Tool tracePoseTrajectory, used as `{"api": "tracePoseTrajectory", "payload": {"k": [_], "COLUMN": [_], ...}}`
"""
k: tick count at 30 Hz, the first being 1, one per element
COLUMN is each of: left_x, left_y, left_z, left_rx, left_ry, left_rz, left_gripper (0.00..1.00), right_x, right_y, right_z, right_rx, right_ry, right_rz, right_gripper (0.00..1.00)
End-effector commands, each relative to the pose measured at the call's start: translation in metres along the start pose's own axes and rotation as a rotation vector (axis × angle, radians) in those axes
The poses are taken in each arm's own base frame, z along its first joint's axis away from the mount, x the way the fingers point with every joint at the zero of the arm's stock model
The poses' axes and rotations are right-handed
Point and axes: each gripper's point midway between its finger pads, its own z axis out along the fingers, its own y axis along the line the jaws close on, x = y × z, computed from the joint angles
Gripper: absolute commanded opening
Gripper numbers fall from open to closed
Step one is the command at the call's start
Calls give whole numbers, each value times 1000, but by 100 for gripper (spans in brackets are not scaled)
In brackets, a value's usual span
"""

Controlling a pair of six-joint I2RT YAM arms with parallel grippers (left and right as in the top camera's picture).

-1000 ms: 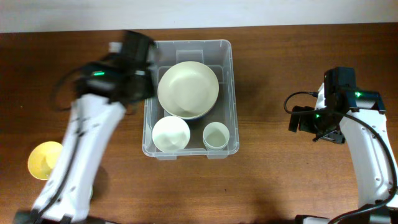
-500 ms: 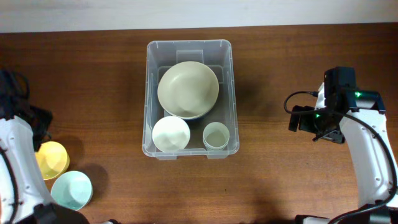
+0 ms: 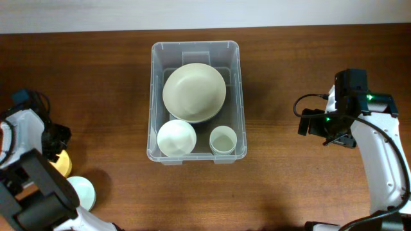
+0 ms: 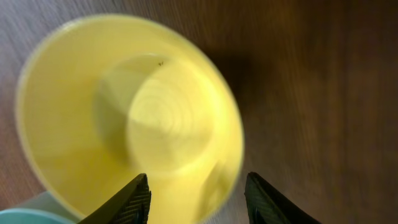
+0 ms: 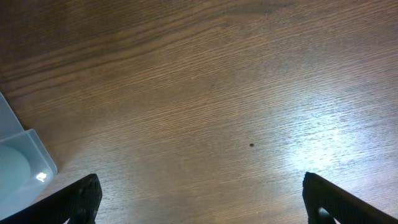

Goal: Pack container
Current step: 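Grasp the yellow bowl's rim with the left gripper and lift, then lower the yellow bowl into the white bowl in the bin, release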

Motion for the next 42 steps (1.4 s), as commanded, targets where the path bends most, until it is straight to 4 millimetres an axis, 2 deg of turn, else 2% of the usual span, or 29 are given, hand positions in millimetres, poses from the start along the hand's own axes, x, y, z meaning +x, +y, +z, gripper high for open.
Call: {"api": "tracePoseTrajectory", "payload": {"k": [1,2,4,5,9,16,21,23,27,30,33,37,39,42], "left_x": [8,8,9,10,13,13,9,7,3,4,15,53,82,138], "left_y": [1,1,1,1,-2,-8,-11,-16,-34,-48,-65,-86,-96,-112], "left_z": [18,19,22,23,23,21,9,-4,-43,-86,-132,-188,-211,-237], "left_rx": [-31,-34,-39,-40,-20,9,13,29,104,162,238,341,391,456], "left_ry": [48,51,56,59,79,86,85,85,54,-11,-91,-180,-215,-250], "left_rz": [32,33,35,35,35,31,44,72,161,226,318,476,586,790], "left_gripper": [50,50,43,27,1,0,0,0,0,0,0,0,1,1], "right_x": [-4,-4,-4,-4,-4,-4,-4,-4,-4,-4,-4,-4,-4,-5], "right_y": [-2,-2,-2,-2,-3,-2,-2,-2,-2,-2,-2,-2,-2,-2], "right_z": [-7,-7,-7,-7,-7,-7,-7,-7,-7,-7,-7,-7,-7,-7], "right_rx": [6,6,6,6,6,6,6,6,6,6,5,5,5,5], "right_ry": [-27,-27,-27,-27,-26,-27,-27,-27,-27,-27,-27,-28,-28,-29], "right_rz": [0,0,0,0,0,0,0,0,0,0,0,0,0,0], "right_gripper": [99,99,99,99,99,99,99,99,99,99,99,99,99,99]}}
